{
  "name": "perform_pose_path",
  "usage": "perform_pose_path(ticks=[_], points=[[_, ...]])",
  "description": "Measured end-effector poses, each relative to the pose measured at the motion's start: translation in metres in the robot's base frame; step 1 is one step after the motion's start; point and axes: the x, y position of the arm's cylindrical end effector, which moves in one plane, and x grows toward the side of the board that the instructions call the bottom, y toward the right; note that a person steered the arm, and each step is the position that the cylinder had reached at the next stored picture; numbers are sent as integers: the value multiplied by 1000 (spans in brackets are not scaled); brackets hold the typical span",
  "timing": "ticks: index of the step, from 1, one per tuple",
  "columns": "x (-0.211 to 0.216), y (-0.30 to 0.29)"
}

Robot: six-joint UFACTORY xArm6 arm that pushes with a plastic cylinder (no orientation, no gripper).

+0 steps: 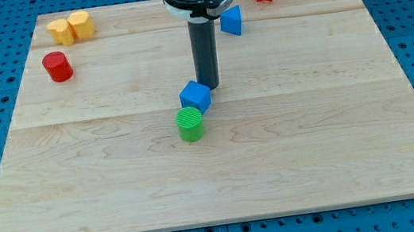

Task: Slide the blue triangle closer to the blue cube

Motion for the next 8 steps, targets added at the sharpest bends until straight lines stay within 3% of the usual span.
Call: perform_pose_path(ticks=[2, 3, 4, 6, 8], points=[[-98, 117], [-151, 137], [-171, 103], [-115, 30], [-135, -2]])
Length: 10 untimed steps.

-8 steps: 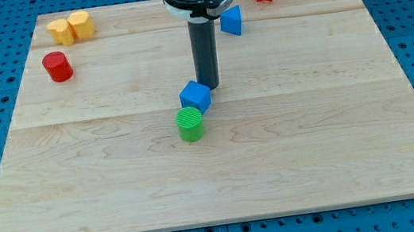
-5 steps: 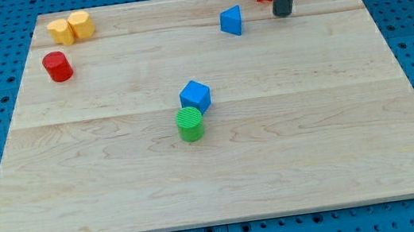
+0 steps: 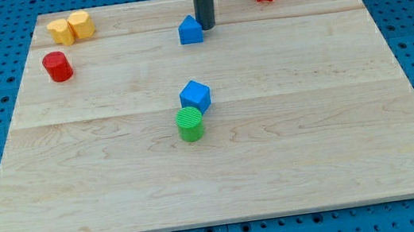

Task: Slide the blue triangle closer to the blue cube

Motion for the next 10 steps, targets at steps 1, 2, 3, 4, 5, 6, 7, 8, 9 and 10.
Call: perform_pose_path(ticks=[1, 2, 3, 4, 5, 6, 7, 8, 9, 10], points=[[-10, -21], [-17, -42], [-27, -61], [-35, -79], [-40, -90], [-30, -67], [-9, -52], [14, -48], [29, -42], [46, -30]])
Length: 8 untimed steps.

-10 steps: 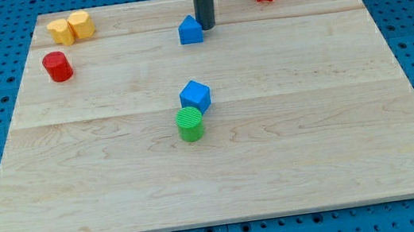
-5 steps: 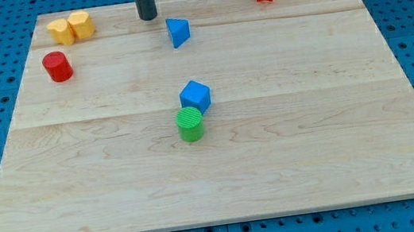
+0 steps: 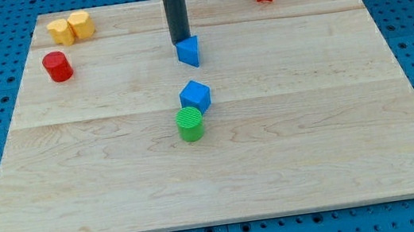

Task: Slide the blue triangle closer to the blue cube

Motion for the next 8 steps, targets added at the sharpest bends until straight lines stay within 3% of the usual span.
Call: perform_pose_path(ticks=[2, 6, 7, 8], points=[[18, 42], [117, 42], [128, 33], [106, 37]])
